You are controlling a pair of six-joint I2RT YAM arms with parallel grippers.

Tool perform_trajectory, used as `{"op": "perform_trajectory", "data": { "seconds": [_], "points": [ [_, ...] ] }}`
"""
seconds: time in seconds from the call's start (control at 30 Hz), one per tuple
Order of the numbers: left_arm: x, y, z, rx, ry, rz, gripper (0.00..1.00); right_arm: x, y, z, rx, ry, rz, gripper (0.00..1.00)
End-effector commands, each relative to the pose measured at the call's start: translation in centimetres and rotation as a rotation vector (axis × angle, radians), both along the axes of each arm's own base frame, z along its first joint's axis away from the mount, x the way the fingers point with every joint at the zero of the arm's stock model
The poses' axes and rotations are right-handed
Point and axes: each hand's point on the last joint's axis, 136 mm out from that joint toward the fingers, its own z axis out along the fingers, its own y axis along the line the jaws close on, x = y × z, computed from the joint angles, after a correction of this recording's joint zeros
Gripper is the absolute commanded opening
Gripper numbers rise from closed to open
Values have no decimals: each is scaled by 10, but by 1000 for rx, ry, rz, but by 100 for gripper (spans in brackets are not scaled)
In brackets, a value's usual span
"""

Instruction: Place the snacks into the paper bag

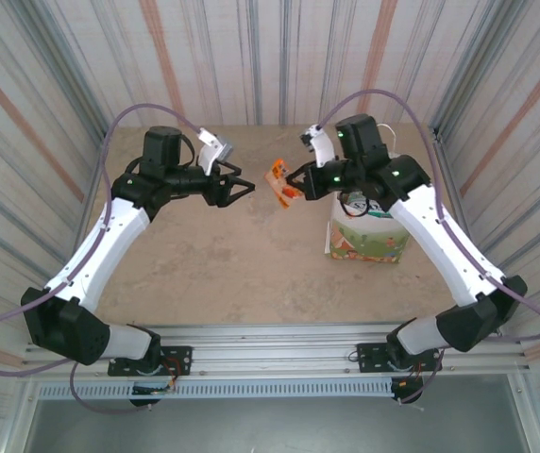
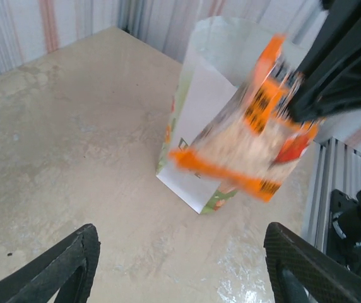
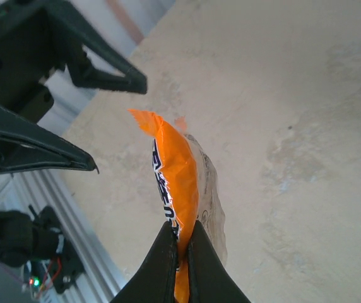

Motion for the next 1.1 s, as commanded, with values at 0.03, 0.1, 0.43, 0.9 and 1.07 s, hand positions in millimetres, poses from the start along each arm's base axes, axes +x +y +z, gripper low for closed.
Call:
{"op": "perform_trajectory", "data": {
  "seconds": [0.03, 0.1, 0.43, 0.9, 1.07],
  "points": [
    [12, -3, -8, -5, 36, 91, 74, 9, -53, 41, 108, -65, -206, 3],
    [12, -9, -14, 12, 37, 93, 74, 12, -82, 53, 168, -71, -290, 4],
    [13, -48, -29, 61, 69, 34, 74, 6, -207, 30, 166, 9, -676, 6],
    [30, -90, -21, 110, 252, 200, 72, 11, -234, 14, -22, 102, -745, 49],
    [40, -88, -23, 97, 301, 283, 71, 12, -204, 19, -32, 132, -690, 53]
  ]
}}
